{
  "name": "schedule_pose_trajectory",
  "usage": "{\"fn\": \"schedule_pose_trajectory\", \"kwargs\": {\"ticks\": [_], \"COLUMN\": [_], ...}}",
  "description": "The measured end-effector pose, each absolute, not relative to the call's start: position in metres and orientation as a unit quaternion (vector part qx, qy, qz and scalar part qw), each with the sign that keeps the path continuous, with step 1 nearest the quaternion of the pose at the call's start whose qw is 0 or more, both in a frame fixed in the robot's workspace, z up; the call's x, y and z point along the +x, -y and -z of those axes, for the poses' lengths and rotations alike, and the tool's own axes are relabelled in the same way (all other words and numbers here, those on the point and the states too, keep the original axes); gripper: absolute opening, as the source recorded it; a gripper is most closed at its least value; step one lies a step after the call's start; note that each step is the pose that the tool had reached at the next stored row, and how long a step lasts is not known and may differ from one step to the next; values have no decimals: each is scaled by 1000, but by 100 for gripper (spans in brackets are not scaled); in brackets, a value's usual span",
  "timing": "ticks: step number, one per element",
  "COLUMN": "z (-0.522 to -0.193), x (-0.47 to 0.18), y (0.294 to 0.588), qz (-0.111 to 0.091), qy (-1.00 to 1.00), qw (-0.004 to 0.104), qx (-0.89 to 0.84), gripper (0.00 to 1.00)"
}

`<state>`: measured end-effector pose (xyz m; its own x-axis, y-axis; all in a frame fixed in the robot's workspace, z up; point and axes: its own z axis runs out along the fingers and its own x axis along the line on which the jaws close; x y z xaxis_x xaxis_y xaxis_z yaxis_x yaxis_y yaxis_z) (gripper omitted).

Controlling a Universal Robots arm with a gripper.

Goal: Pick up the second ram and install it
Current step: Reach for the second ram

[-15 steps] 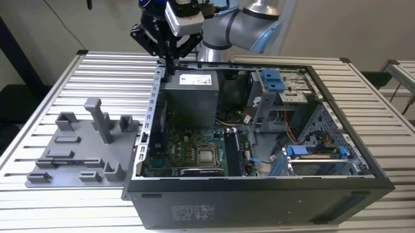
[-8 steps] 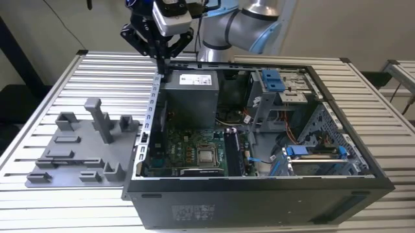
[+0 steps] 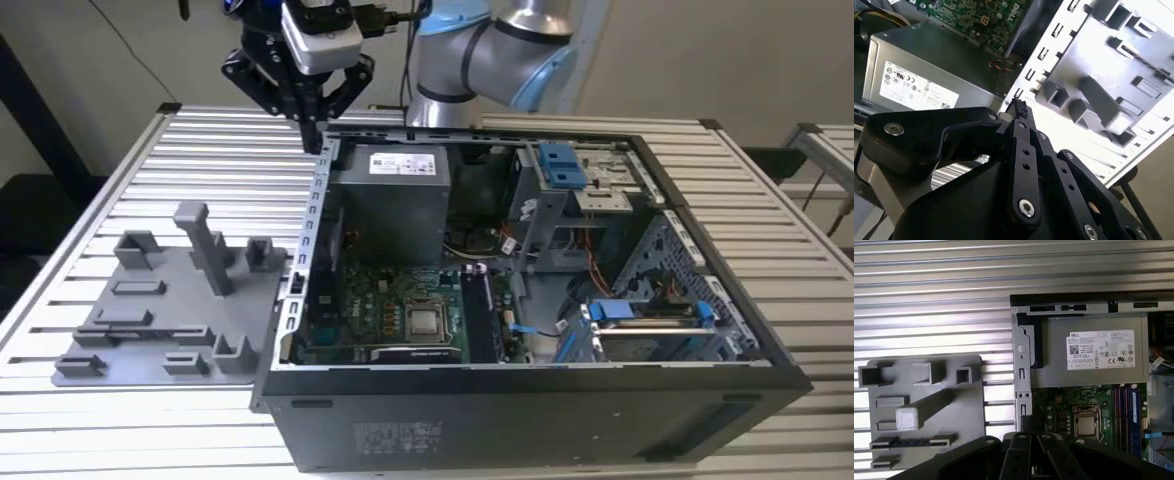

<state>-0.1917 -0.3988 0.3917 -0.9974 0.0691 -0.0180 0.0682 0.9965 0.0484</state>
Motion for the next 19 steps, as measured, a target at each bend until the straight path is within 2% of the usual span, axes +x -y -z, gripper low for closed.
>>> {"fn": "schedule_pose_trajectory", "kwargs": {"ticks": [19], "z": [-389], "x": [-225], "y": [399], "qz": [-23], "qy": [-999], "qw": [8], "qx": [32], "gripper": [11]}}
